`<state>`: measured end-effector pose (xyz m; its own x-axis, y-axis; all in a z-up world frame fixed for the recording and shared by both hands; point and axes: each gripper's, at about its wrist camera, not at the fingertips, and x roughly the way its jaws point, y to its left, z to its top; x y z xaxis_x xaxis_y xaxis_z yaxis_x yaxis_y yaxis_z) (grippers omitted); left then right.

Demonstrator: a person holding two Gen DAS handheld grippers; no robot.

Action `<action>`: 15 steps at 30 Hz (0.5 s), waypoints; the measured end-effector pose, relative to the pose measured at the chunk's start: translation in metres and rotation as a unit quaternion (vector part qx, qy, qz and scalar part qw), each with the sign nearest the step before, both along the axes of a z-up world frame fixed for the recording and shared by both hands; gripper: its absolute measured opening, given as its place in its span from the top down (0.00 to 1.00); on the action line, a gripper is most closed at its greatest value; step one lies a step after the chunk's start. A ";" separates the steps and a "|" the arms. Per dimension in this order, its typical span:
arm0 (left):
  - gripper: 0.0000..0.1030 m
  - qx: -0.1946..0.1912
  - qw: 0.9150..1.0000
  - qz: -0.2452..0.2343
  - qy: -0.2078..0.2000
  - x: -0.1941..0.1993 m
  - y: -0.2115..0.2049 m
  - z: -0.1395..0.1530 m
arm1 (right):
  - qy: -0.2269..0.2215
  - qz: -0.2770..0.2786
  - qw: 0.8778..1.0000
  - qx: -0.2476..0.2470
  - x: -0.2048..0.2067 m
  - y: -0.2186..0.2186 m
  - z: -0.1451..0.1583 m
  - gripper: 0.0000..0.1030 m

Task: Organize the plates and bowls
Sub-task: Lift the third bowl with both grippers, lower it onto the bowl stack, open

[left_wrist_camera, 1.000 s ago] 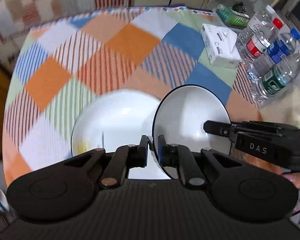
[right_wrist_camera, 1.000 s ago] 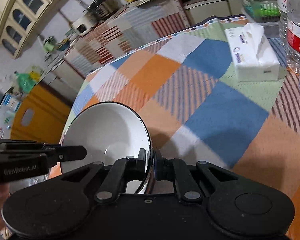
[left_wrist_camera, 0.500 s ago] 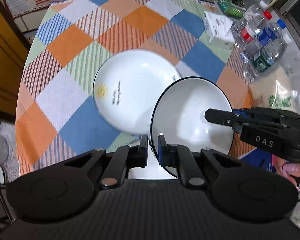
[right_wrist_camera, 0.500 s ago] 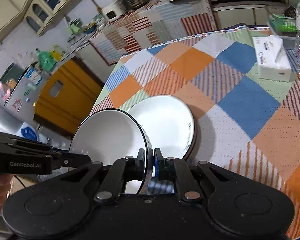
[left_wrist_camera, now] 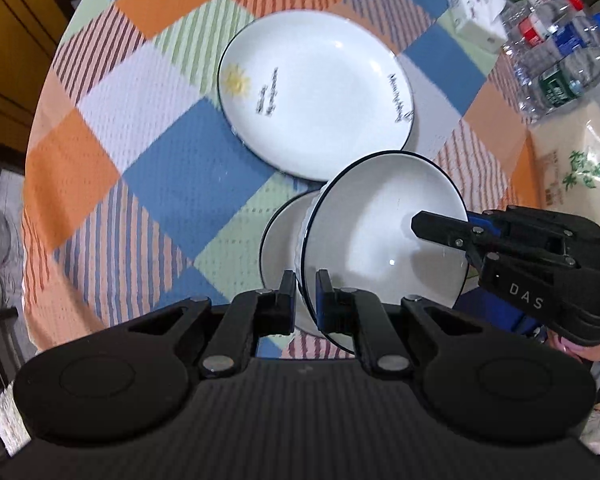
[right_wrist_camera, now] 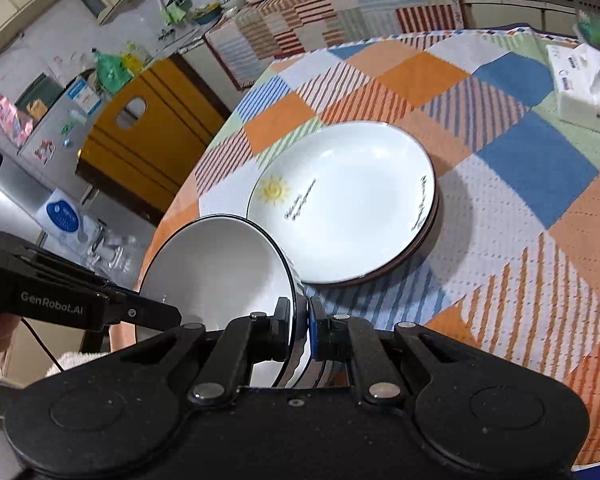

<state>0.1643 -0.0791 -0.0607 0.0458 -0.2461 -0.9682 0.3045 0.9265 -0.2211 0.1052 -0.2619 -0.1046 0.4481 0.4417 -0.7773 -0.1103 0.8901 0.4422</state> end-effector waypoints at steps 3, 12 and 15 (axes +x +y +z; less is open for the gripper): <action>0.92 0.008 1.000 0.001 0.008 -0.001 0.003 -0.009 | -0.003 0.015 1.000 -0.018 -0.002 0.009 -0.005 0.88; 0.92 0.021 0.999 0.006 0.026 0.003 0.007 -0.026 | -0.036 0.073 0.989 -0.120 -0.006 0.045 -0.004 0.88; 0.92 0.025 0.999 0.008 0.034 0.004 0.007 -0.032 | -0.041 0.087 0.983 -0.156 -0.006 0.055 -0.006 0.88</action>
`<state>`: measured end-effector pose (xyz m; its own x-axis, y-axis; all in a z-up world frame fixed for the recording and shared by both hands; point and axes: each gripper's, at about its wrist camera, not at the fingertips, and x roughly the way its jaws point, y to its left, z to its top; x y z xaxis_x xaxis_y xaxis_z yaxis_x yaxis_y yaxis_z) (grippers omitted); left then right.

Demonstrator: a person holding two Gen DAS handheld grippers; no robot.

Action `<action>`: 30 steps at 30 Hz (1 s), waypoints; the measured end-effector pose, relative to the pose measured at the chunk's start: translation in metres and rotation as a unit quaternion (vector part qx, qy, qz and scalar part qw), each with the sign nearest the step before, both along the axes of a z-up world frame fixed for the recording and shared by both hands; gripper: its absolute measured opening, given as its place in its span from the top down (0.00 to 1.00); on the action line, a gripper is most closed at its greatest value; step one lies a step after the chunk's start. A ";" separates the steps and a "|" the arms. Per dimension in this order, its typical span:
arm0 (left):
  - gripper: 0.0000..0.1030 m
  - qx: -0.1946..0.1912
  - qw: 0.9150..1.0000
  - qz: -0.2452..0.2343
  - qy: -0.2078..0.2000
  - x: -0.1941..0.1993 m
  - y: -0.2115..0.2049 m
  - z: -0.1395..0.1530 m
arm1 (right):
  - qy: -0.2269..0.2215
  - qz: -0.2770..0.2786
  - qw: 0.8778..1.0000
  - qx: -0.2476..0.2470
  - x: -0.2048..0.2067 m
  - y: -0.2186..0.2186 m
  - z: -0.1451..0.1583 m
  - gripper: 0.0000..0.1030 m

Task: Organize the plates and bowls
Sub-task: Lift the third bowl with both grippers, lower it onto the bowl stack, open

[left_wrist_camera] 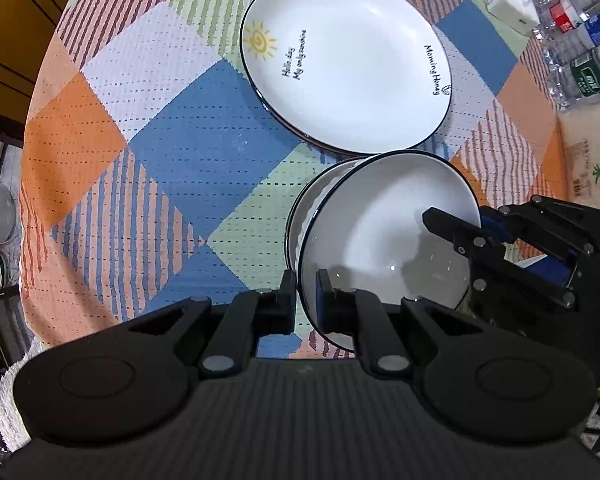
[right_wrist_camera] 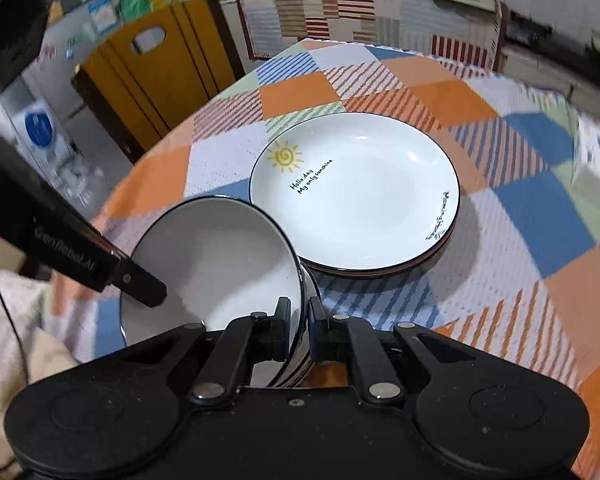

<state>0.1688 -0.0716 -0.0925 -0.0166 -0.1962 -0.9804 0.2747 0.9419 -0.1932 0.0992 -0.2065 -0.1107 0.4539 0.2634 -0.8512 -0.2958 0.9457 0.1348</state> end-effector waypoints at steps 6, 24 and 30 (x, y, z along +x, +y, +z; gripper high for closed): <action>0.91 0.003 1.000 -0.005 0.002 0.002 -0.001 -0.008 | -0.023 0.020 0.998 -0.060 -0.005 0.016 0.001 0.88; 0.70 -0.030 0.994 -0.030 -0.103 -0.017 0.016 0.020 | -0.073 0.013 0.997 0.011 -0.031 -0.016 0.020 0.76; 0.60 -0.071 0.985 -0.010 -0.157 -0.022 0.039 0.021 | -0.123 0.041 0.991 0.019 -0.063 -0.034 0.024 0.48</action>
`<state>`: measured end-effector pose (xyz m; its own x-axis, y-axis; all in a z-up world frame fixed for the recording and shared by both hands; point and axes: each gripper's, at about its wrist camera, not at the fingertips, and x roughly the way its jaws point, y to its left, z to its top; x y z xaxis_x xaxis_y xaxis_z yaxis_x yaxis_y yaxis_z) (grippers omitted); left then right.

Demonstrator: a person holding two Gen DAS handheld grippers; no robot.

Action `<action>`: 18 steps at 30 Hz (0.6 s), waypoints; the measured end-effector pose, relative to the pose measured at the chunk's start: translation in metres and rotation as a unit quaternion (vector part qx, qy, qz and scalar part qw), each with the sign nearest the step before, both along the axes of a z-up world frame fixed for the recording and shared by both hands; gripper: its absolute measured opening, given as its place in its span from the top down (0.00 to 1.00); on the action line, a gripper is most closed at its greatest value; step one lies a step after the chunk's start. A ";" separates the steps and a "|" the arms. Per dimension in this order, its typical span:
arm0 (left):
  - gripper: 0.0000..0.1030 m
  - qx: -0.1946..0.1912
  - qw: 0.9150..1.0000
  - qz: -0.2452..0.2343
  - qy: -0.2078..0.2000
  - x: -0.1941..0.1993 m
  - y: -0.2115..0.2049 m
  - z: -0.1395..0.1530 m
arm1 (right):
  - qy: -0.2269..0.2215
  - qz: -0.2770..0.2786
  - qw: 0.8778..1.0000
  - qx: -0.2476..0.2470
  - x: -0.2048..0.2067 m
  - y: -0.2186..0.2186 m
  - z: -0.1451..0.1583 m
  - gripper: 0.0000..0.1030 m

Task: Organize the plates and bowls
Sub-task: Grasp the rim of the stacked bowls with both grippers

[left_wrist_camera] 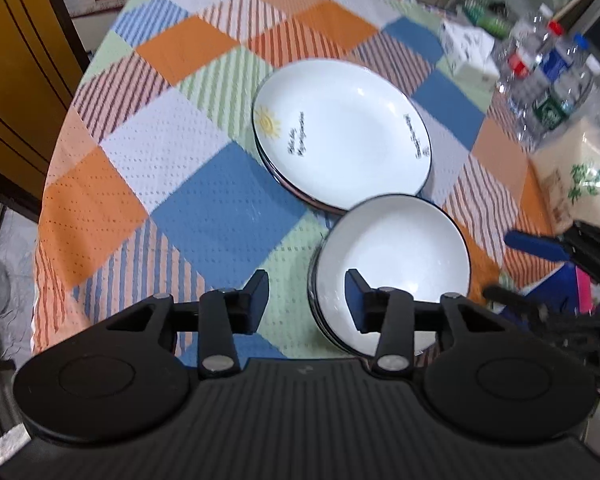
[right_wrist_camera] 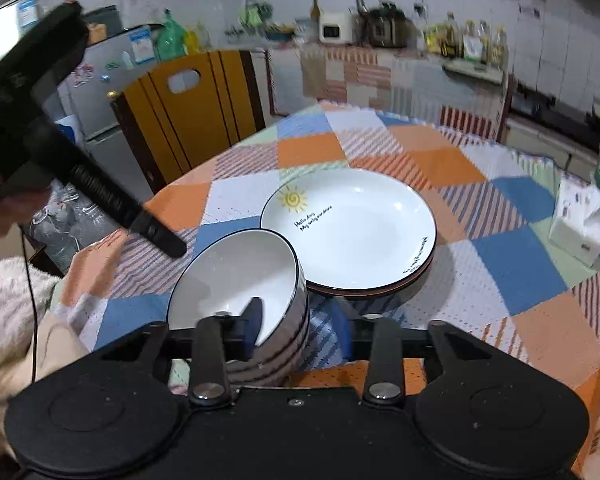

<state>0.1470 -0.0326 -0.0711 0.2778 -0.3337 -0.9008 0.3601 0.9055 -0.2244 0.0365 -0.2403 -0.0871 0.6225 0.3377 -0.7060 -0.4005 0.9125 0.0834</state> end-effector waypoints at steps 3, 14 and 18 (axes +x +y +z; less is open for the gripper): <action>0.57 -0.021 1.000 0.010 -0.011 -0.003 0.009 -0.011 | 0.007 0.020 1.000 -0.008 -0.008 -0.001 -0.014 0.38; 0.54 -0.068 0.997 0.037 0.001 -0.011 0.018 -0.055 | 0.047 0.062 0.997 -0.025 -0.009 0.030 -0.079 0.33; 0.53 -0.075 0.996 0.049 0.013 -0.011 0.017 -0.073 | 0.045 0.055 0.997 -0.030 -0.003 0.044 -0.102 0.31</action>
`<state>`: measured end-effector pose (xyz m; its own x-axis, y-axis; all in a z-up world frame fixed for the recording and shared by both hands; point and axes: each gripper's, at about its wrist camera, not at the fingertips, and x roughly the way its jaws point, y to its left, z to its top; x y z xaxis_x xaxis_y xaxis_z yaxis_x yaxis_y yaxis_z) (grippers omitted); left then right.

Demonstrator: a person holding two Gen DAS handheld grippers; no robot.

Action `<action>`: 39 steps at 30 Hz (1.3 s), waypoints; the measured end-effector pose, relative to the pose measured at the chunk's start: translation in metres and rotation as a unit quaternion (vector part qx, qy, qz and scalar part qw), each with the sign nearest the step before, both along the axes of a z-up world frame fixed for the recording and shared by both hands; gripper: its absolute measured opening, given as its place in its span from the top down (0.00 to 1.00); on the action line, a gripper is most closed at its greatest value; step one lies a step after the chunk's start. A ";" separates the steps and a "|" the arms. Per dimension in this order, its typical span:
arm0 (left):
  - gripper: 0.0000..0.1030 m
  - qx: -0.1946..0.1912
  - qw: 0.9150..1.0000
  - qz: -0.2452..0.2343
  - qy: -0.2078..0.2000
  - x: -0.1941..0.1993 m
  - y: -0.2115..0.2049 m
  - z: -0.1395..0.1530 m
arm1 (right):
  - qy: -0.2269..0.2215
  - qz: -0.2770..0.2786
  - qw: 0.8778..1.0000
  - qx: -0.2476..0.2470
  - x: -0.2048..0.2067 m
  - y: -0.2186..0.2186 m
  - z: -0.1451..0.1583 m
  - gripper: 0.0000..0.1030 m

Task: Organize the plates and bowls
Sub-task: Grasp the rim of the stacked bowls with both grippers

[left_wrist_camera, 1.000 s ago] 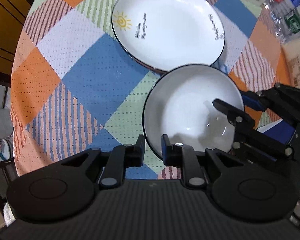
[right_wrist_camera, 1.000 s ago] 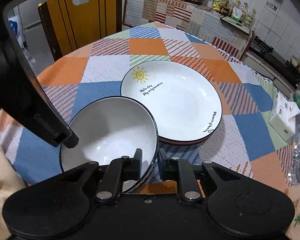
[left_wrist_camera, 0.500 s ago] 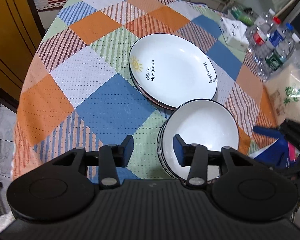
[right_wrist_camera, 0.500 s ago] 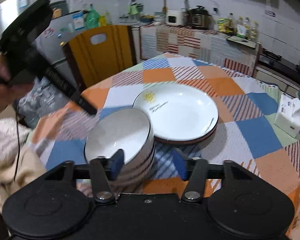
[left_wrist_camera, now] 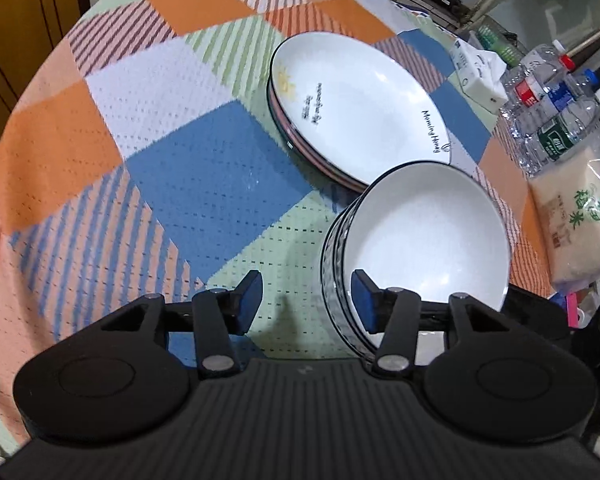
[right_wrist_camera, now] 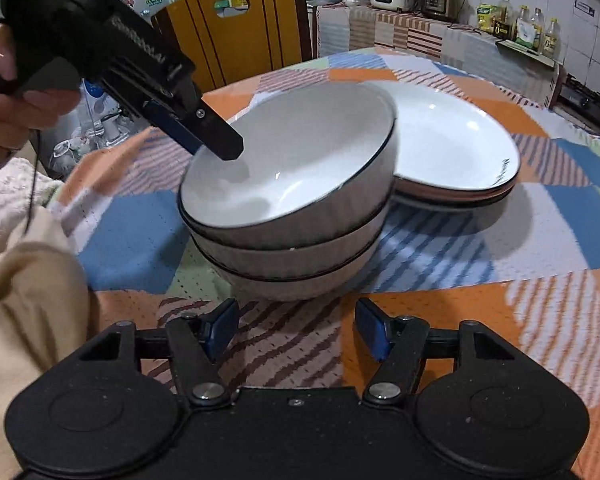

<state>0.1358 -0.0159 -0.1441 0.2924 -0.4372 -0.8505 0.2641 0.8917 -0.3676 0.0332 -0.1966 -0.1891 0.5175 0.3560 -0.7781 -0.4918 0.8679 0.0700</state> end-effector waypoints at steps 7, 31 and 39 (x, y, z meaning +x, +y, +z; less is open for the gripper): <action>0.46 -0.022 0.999 0.022 0.007 0.003 0.003 -0.017 | -0.034 -0.011 0.999 -0.006 0.003 0.017 -0.016 0.08; 0.65 -0.031 0.999 -0.005 -0.027 -0.020 -0.018 -0.017 | -0.070 -0.058 0.995 0.027 0.011 0.030 -0.022 0.06; 0.65 -0.025 0.999 -0.024 -0.030 -0.032 -0.011 0.002 | -0.077 -0.058 0.995 0.038 -0.006 0.036 -0.012 0.06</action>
